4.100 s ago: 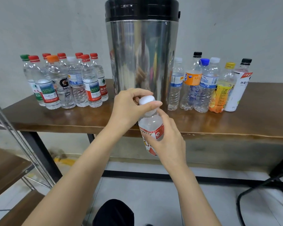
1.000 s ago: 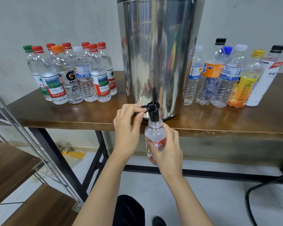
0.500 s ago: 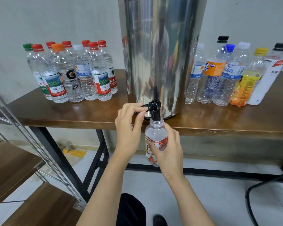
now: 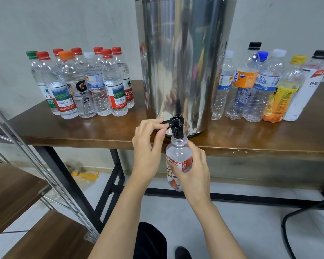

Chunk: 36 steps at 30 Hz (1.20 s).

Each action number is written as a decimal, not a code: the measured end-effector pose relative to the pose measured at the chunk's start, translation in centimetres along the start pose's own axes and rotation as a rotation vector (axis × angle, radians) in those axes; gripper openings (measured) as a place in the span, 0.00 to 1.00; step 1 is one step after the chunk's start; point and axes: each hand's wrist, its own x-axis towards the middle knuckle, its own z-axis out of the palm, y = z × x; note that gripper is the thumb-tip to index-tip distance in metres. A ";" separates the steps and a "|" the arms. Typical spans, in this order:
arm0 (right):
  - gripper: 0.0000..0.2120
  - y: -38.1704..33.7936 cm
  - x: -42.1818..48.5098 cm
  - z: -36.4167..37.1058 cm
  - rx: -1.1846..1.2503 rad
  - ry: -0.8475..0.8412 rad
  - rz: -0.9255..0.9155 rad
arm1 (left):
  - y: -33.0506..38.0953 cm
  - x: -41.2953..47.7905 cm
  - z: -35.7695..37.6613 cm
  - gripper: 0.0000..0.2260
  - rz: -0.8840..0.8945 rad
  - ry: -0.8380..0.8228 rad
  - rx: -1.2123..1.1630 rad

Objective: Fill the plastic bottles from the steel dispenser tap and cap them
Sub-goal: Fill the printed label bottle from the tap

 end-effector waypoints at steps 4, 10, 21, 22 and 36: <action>0.35 0.0 0.0 0.0 0.002 -0.001 0.001 | -0.1 0.0 0.0 0.07 -0.012 -0.009 0.001; 0.35 0.0 0.1 -0.1 0.002 -0.001 0.000 | -0.1 0.0 0.0 0.06 -0.003 -0.006 -0.007; 0.36 0.1 0.3 0.0 -0.015 -0.007 0.012 | -0.1 0.0 0.0 0.07 -0.001 -0.003 0.004; 0.36 0.1 0.3 0.0 -0.018 -0.007 0.011 | -0.1 0.0 0.0 0.07 -0.003 -0.004 0.002; 0.35 0.3 0.3 0.1 -0.007 -0.011 0.012 | -0.3 0.0 0.1 0.06 -0.005 0.004 -0.010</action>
